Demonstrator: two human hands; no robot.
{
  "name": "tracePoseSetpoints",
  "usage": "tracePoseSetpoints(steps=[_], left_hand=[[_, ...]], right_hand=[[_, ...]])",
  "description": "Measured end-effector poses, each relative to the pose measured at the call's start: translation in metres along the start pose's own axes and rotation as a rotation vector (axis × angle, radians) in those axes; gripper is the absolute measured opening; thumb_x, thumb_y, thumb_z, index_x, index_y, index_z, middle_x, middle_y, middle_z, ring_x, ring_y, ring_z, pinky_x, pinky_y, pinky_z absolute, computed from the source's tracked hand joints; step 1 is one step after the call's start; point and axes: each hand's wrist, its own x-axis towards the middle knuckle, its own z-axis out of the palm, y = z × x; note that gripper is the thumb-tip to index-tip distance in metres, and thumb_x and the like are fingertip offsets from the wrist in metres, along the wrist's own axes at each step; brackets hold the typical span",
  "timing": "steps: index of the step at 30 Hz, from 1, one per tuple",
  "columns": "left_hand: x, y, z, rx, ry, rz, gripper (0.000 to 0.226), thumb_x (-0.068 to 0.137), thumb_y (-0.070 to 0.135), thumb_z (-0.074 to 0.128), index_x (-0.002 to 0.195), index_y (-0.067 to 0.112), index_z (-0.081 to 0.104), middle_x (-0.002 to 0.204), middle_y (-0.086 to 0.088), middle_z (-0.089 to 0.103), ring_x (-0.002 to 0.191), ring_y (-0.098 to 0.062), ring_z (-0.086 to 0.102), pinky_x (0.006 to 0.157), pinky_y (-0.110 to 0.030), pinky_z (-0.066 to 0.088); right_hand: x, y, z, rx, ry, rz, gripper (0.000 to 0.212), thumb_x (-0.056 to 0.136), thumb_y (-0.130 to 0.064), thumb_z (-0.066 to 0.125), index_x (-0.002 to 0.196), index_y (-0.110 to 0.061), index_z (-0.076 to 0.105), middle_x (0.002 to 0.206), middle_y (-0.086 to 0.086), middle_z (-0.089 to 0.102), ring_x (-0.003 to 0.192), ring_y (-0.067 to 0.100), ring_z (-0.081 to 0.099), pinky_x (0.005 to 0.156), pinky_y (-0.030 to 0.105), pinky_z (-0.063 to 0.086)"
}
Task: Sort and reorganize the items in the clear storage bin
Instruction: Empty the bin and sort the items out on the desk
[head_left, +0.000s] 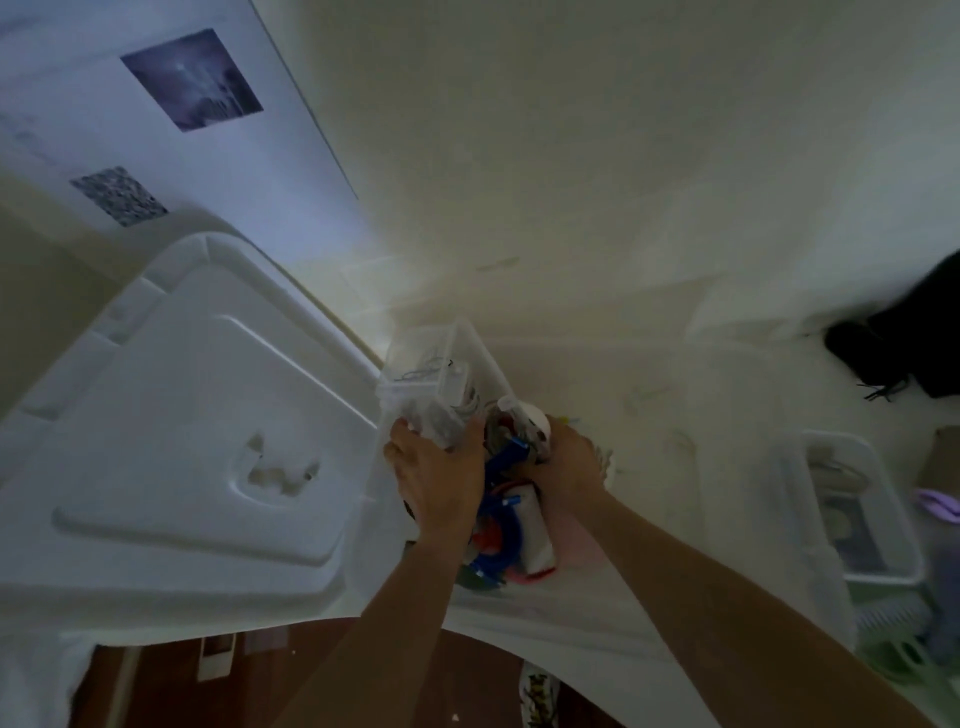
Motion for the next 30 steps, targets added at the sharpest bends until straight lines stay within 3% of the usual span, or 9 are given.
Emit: tracePoseSetpoints(steps=[4,7,12,16,20,24,27,30], left_hand=[[0.009,-0.002,-0.006,-0.025,-0.04,0.01,0.08,0.065,0.055,0.082,0.126,0.015,0.049,0.115,-0.003,0.063,0.102,-0.022,0.063,0.088,-0.037,0.054],[0.004,-0.002,-0.008,0.009,-0.133,-0.032,0.073,0.064,0.056,0.082,0.118,0.018,0.05,0.107,0.003,0.059,0.097,-0.017,0.058,0.084,-0.035,0.052],[-0.01,0.009,0.012,-0.094,-0.409,-0.289,0.092,0.045,0.079,0.077,0.108,0.013,0.069,0.098,-0.002,0.074,0.089,-0.02,0.071,0.081,-0.039,0.061],[-0.039,0.017,0.037,-0.418,-0.73,-0.561,0.054,0.07,0.046,0.083,0.106,0.008,0.072,0.099,-0.013,0.074,0.09,-0.027,0.072,0.084,-0.041,0.061],[-0.059,0.026,0.046,-0.529,-0.843,-0.708,0.019,0.087,0.023,0.07,0.096,0.006,0.068,0.09,-0.015,0.07,0.085,-0.029,0.068,0.082,-0.039,0.06],[-0.062,0.033,0.045,-0.558,-0.81,-0.796,0.01,0.09,0.011,0.065,0.084,0.003,0.065,0.082,-0.017,0.068,0.081,-0.029,0.07,0.089,-0.047,0.058],[-0.065,0.019,0.042,-0.647,-0.795,-0.825,0.017,0.093,0.008,0.06,0.076,0.006,0.059,0.083,-0.021,0.062,0.072,-0.019,0.07,0.094,-0.049,0.055],[-0.069,0.003,0.02,-0.745,-0.881,-0.944,0.008,0.094,0.007,0.063,0.087,0.003,0.064,0.1,-0.024,0.066,0.09,-0.036,0.07,0.071,-0.042,0.061]], right_hand=[[-0.004,0.011,-0.016,-0.09,0.053,0.002,0.024,0.087,-0.022,0.069,0.104,-0.006,0.065,0.095,0.012,0.069,0.089,0.03,0.065,0.067,0.026,0.04],[-0.01,0.015,-0.04,-0.163,0.154,0.055,0.027,0.088,-0.027,0.068,0.093,-0.001,0.062,0.087,0.012,0.064,0.082,0.031,0.063,0.061,0.028,0.038],[-0.018,0.011,-0.096,-0.41,0.332,-0.081,0.022,0.088,-0.027,0.068,0.089,-0.005,0.067,0.083,0.003,0.046,0.066,0.021,0.046,0.061,0.027,0.034],[-0.02,0.016,-0.141,-0.67,0.385,-0.164,0.015,0.086,-0.026,0.07,0.092,-0.013,0.074,0.081,0.002,0.048,0.062,0.023,0.049,0.058,0.029,0.038],[-0.026,0.015,-0.155,-0.884,0.302,-0.183,0.015,0.086,-0.027,0.069,0.097,-0.02,0.075,0.083,0.001,0.052,0.071,0.025,0.06,0.059,0.03,0.046],[-0.026,0.01,-0.151,-0.94,0.25,-0.174,0.014,0.087,-0.027,0.065,0.095,-0.022,0.075,0.082,0.0,0.052,0.073,0.022,0.06,0.061,0.031,0.05],[-0.036,0.005,-0.15,-0.995,0.152,-0.195,0.012,0.085,-0.03,0.067,0.095,-0.025,0.073,0.084,-0.003,0.051,0.078,0.018,0.059,0.066,0.03,0.052],[-0.064,0.007,-0.15,-0.877,0.209,-0.334,0.019,0.067,-0.023,0.085,0.082,-0.022,0.073,0.077,-0.003,0.052,0.069,0.019,0.06,0.053,0.031,0.051]])
